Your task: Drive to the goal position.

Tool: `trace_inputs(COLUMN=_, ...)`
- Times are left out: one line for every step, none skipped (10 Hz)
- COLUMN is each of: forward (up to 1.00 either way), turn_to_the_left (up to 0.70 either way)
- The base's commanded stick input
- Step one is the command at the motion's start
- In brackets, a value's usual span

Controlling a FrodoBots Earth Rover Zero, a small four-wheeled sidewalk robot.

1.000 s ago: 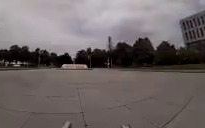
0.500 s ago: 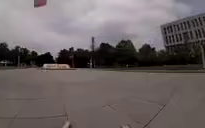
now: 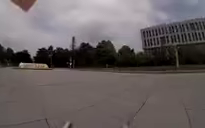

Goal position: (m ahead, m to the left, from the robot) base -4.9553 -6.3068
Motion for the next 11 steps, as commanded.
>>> trace_inputs(forward=0.00, turn_to_the_left=-0.62)
trace_inputs(forward=0.00, turn_to_the_left=-0.62)
trace_inputs(forward=0.00, turn_to_the_left=-0.62)
trace_inputs(forward=0.00, turn_to_the_left=-0.62)
trace_inputs(forward=0.00, turn_to_the_left=-0.62)
trace_inputs(forward=0.00, turn_to_the_left=-0.62)
trace_inputs(forward=0.00, turn_to_the_left=-0.62)
trace_inputs(forward=0.00, turn_to_the_left=-0.62)
trace_inputs(forward=0.00, turn_to_the_left=-0.62)
trace_inputs(forward=0.00, turn_to_the_left=-0.63)
trace_inputs(forward=0.00, turn_to_the_left=-0.62)
